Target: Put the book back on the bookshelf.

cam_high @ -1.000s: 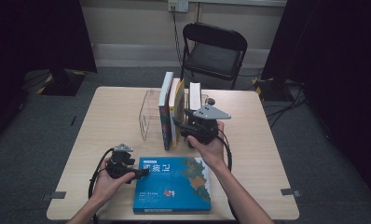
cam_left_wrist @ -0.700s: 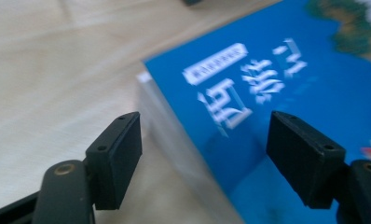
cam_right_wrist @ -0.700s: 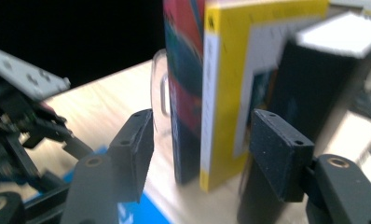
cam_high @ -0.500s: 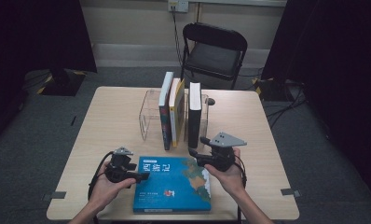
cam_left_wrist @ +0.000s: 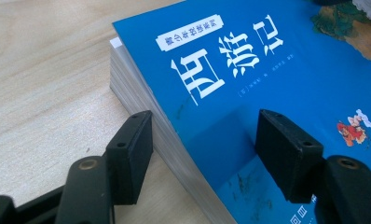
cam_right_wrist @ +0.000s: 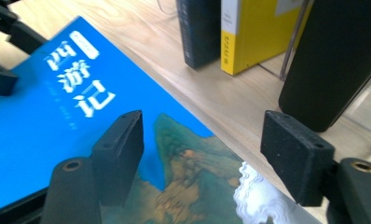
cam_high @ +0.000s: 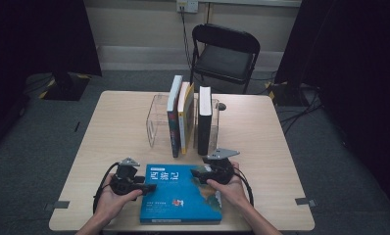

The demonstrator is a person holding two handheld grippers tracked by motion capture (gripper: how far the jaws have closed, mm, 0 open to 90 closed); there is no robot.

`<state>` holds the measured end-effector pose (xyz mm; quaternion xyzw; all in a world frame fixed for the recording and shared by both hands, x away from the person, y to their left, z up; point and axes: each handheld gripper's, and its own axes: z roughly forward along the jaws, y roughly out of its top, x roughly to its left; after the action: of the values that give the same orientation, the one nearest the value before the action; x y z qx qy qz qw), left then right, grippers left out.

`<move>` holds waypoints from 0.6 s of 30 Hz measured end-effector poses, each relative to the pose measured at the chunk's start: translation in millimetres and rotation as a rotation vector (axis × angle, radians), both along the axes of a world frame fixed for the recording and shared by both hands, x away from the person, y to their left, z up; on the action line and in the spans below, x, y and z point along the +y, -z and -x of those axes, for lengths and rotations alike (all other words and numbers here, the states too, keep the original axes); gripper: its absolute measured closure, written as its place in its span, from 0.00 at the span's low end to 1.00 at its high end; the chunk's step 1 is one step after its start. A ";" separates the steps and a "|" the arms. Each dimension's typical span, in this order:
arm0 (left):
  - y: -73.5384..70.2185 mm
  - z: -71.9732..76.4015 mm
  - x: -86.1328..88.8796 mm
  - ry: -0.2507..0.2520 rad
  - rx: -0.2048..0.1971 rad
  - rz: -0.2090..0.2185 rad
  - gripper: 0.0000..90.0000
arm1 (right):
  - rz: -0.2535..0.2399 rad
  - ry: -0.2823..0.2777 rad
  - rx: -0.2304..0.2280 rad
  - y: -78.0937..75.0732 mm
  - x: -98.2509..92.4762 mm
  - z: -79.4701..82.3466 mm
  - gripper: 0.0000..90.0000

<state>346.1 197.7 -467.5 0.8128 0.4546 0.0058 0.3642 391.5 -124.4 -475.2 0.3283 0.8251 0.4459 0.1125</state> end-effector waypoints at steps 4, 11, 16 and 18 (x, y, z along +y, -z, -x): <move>0.2 -2.8 3.5 0.021 0.002 0.003 0.43 | 0.001 -0.013 0.020 5.6 0.3 -3.0 0.34; -0.4 -4.0 3.5 0.016 -0.010 0.006 0.46 | -0.005 -0.036 0.046 7.6 -1.9 -3.0 0.34; -4.5 -7.9 0.0 0.014 -0.026 -0.027 0.52 | 0.019 -0.031 0.039 5.9 -2.9 1.1 0.33; -4.0 -7.9 0.0 0.011 -0.028 -0.022 0.52 | 0.022 -0.031 0.036 5.9 -3.7 2.2 0.33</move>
<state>353.9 197.7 -463.5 0.8192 0.4447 0.0202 0.3616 389.3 -128.0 -481.1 0.3223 0.8368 0.4326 0.0942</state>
